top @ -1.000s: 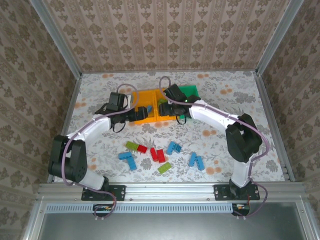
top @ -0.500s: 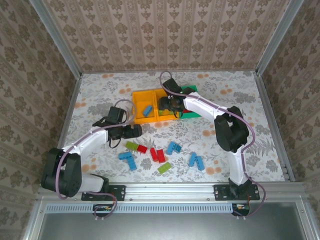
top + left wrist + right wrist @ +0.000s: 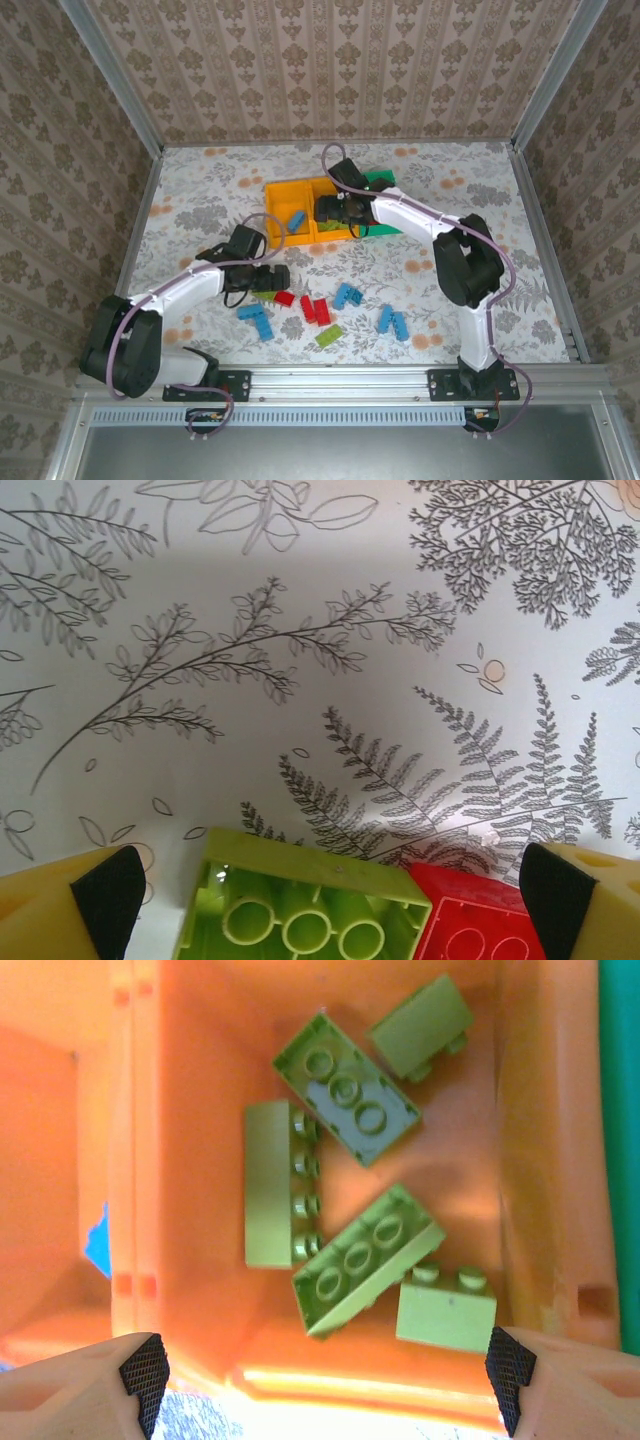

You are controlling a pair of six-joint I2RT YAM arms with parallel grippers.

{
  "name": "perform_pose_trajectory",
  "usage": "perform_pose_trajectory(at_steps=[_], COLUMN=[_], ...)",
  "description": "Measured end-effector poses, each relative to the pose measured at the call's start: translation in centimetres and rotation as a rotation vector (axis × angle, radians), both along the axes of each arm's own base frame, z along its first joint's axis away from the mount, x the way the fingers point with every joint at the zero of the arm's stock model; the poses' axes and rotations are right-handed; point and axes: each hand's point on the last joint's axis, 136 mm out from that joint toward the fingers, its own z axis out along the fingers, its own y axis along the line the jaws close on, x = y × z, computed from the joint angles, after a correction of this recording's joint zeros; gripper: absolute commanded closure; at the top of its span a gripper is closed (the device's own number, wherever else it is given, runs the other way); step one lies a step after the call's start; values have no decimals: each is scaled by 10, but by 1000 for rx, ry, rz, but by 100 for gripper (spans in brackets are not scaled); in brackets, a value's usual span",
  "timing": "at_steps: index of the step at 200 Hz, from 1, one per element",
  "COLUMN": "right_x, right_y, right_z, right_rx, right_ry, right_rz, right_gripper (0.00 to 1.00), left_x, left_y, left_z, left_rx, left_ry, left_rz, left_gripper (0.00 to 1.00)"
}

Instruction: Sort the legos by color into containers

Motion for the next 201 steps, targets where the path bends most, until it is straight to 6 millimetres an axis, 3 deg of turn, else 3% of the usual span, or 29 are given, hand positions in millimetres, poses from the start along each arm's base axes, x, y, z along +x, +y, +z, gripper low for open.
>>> perform_pose_trajectory(at_steps=[24, 43, 77, 109, 175, 201], right_x=[-25, -55, -110, -150, -164, -168], right_y=[1, 14, 60, 97, 138, 146], right_z=[-1, -1, -7, -12, -49, -58], right_rx=[-35, -75, -126, -150, -202, -222], right_ry=[-36, -81, -150, -185, -146, -128], right_rz=[106, 243, 513, 695, 833, 872], right_gripper=[15, 15, 15, 14, 15, 22], left_x=[3, 13, 32, 47, 57, 58], left_y=[6, 22, 55, 67, 87, 91], left_z=[0, 1, 5, 15, 18, 17], left_rx=[5, -1, -31, -56, -98, -110], left_ry=[-3, -1, -11, -42, -46, -45], left_rz=[31, 114, 273, 326, 401, 417], left_gripper=[0, 0, 0, 0, 0, 0])
